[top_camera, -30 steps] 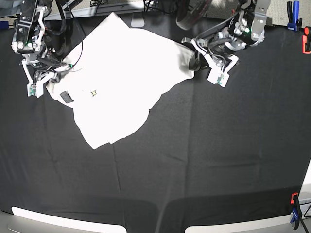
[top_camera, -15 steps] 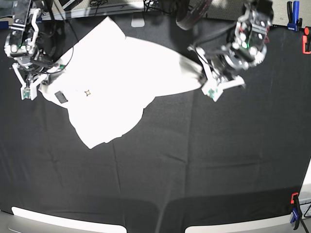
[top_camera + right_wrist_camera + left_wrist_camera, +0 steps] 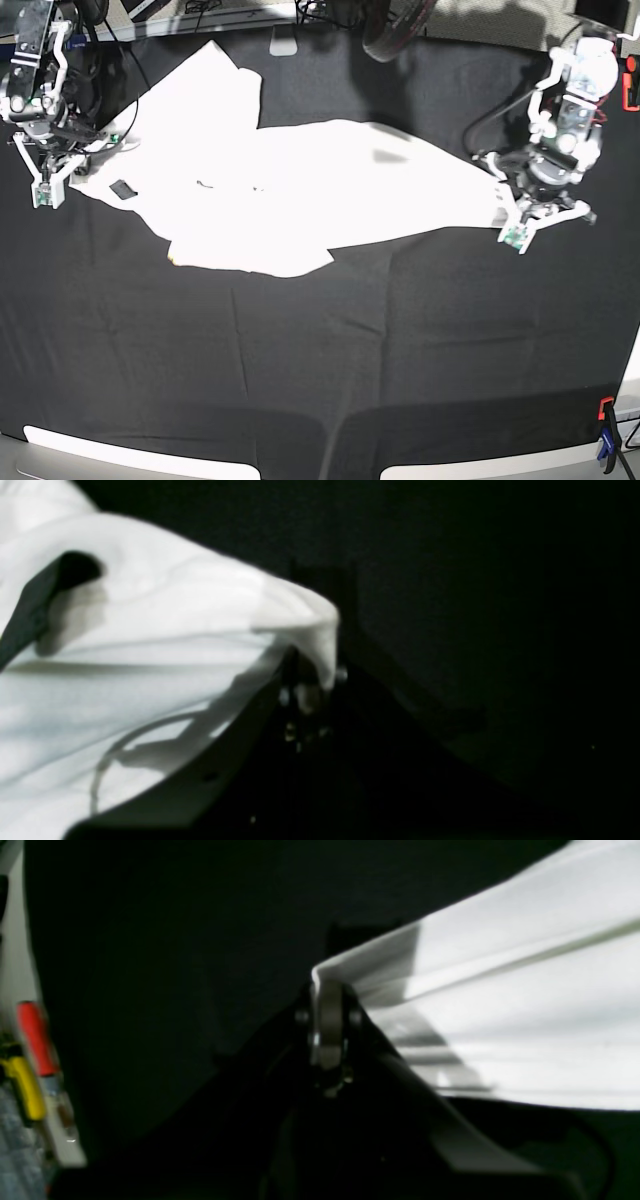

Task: Layout the t-shirt on the table in an organized manner, then fold the t-shirt properly
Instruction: 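Pull the shirt apart with both grippers, stretching it wide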

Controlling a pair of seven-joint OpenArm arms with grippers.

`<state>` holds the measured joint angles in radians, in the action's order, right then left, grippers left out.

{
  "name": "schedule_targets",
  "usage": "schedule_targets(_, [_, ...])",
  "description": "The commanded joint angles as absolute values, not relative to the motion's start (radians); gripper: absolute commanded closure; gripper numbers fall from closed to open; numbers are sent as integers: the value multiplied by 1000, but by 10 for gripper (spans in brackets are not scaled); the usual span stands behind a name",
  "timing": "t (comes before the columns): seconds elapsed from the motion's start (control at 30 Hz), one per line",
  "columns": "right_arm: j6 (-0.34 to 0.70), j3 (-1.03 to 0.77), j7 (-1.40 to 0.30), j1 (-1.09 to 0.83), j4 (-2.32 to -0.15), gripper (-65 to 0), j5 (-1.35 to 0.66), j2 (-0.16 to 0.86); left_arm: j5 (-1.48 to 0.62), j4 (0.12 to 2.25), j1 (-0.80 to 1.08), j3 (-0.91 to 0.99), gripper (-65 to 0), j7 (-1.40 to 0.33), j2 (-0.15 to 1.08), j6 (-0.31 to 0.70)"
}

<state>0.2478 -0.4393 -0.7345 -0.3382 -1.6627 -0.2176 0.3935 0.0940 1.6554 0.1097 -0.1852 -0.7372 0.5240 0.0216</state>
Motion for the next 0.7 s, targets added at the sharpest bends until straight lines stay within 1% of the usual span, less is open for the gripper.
schedule_targets(0.0, [239,-464,-720,-333,-1678,0,-209,416,128,1669,94,-177,0,-732,556,-8])
schedule_targets(0.17, [239,-538,-720,-333,-1678,0,-209,419,157,1669,81,-177,0,-732,630,-25])
schedule_targets(0.3, [239,-584,-735,-333,-1678,0,-210,462,157,1669,64,-176,0,-732,669,-31])
schedule_targets(0.5, [239,-621,-778,-333,-1678,0,-209,549,157,1669,58,-177,0,-732,683,-31])
schedule_targets(0.67, [238,-628,-786,-333,-1678,0,-209,597,156,1669,47,-177,0,-729,682,-31])
